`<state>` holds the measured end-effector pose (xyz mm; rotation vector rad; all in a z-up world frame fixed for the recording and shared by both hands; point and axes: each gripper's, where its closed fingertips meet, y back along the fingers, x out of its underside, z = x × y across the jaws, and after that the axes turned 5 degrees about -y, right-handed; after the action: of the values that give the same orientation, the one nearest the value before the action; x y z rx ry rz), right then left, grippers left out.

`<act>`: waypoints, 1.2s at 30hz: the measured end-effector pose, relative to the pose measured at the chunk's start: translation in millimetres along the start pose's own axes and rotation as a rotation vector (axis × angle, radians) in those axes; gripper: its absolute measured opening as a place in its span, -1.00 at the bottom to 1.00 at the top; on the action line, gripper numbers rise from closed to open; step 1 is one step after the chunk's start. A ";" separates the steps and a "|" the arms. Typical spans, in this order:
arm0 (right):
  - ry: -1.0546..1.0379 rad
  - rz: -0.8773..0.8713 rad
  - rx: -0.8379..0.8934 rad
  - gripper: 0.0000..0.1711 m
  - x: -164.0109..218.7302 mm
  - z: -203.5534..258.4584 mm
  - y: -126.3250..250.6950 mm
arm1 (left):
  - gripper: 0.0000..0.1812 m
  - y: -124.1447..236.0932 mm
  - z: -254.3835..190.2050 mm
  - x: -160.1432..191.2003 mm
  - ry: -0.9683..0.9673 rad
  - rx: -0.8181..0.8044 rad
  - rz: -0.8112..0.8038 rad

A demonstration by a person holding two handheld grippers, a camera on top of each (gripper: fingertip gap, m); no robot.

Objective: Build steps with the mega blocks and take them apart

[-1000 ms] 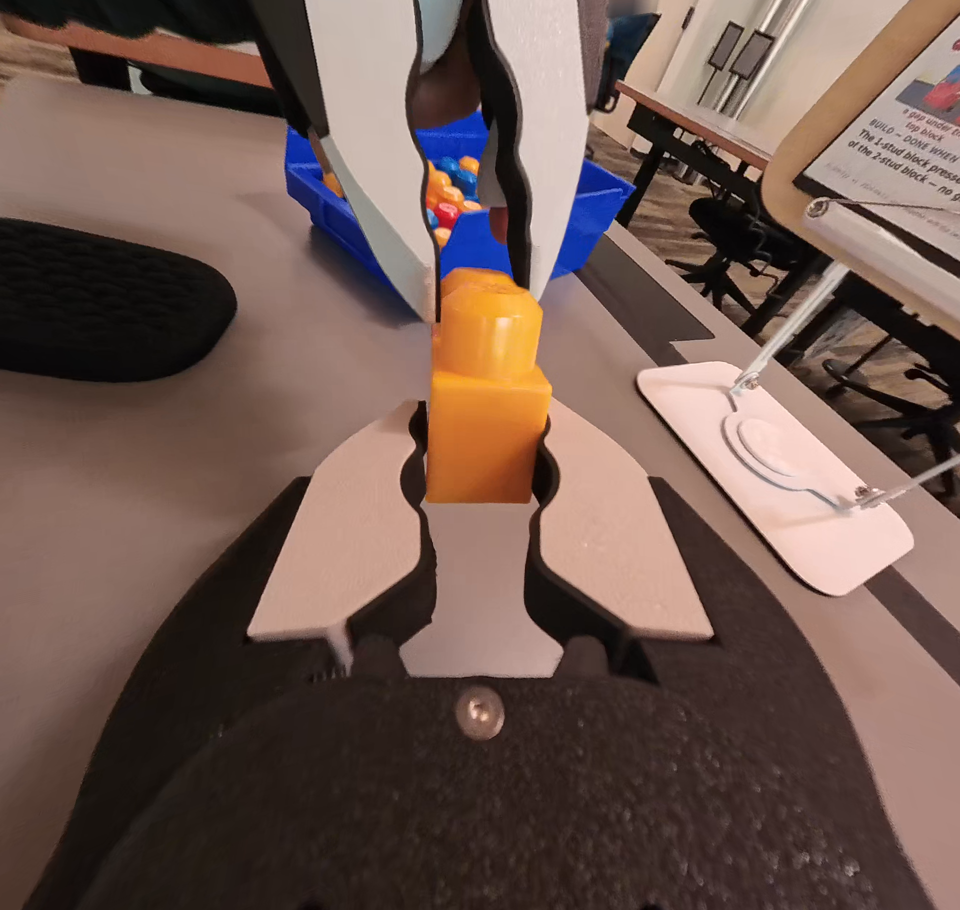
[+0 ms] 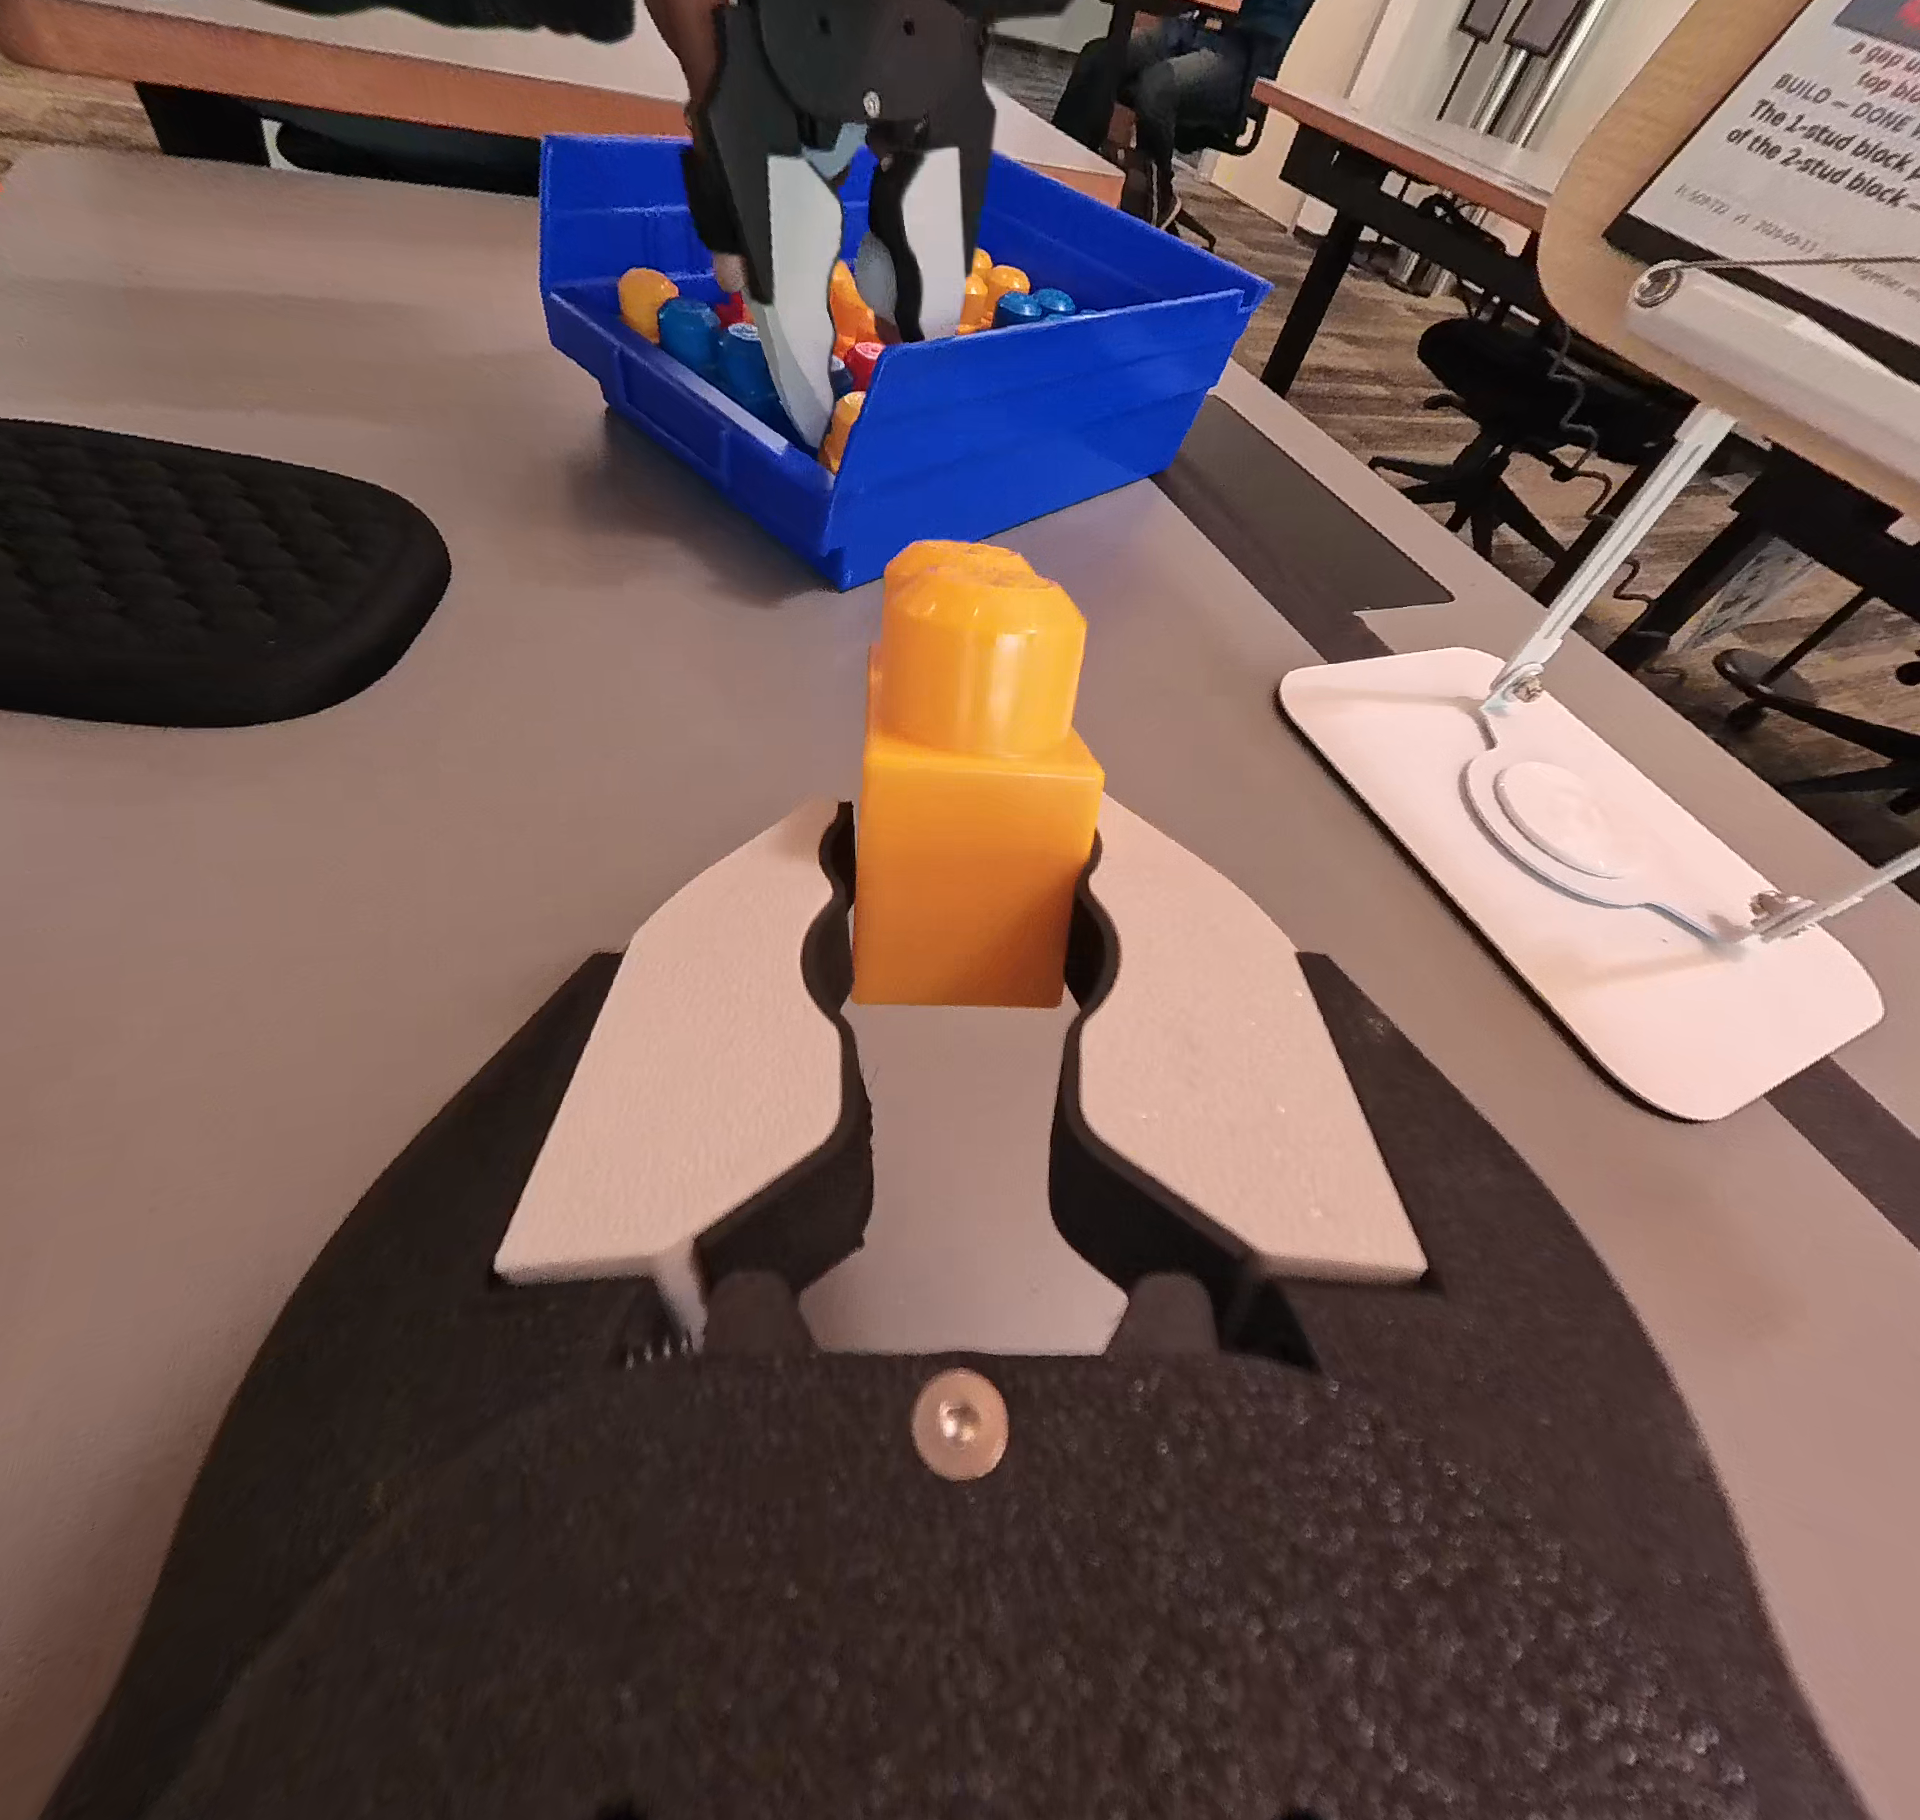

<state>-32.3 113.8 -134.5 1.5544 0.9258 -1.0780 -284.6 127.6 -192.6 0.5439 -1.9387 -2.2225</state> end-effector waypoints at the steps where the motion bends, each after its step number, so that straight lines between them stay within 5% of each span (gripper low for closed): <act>1: 0.000 -0.001 -0.003 -0.56 0.0 0.6 -0.2 | -0.55 -2.7 -0.2 0.2 -0.003 0.004 0.006; 9: -0.004 0.001 -0.007 -0.56 0.4 0.6 0.5 | -0.67 1.7 1.5 0.5 -0.016 -0.021 0.004; 21: -0.006 0.007 -0.023 -0.56 3.9 3.1 -2.1 | -0.67 64.1 3.4 -5.6 0.016 -0.125 -0.108; 36: -0.014 0.290 -0.180 -0.56 61.7 24.2 -13.9 | -0.67 118.5 -13.6 -35.2 -0.039 -0.253 -0.283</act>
<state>-30.5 96.3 -199.9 1.4755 0.7395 -0.7774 -262.4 108.2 -71.9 0.7813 -1.6467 -2.6167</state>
